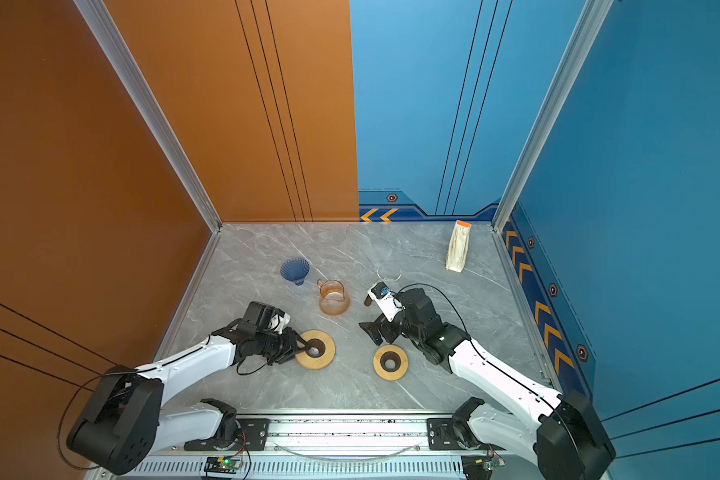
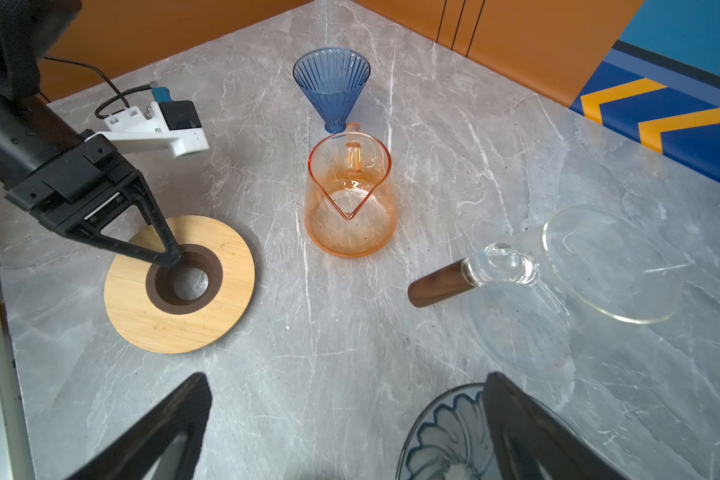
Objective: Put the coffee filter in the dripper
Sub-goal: 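Grip the rim of the wooden stand with the left gripper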
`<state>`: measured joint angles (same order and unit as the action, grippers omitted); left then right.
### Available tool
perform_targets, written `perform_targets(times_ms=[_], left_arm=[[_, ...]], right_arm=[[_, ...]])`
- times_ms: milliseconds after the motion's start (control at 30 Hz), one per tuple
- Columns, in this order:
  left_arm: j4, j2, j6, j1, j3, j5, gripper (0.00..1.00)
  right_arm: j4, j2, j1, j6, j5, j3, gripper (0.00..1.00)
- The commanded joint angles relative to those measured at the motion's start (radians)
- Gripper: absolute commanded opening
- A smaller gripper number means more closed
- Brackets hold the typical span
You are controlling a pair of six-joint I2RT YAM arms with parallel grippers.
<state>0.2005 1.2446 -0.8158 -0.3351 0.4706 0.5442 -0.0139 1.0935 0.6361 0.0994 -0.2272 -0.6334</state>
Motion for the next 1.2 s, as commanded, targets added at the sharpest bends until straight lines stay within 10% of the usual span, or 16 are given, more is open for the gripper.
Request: perform_targets(times_ms=[0, 1167], left_arm=[[-0.004, -0.029, -0.007, -0.007, 0.006, 0.013, 0.32], [0.014, -0.175, -0.043, -0.009, -0.012, -0.036, 0.00]], right_arm=[[0.026, 0.008, 0.006, -0.015, -0.019, -0.003, 1.00], [0.145, -0.001, 0.025, -0.017, 0.060, 0.032, 1.00]])
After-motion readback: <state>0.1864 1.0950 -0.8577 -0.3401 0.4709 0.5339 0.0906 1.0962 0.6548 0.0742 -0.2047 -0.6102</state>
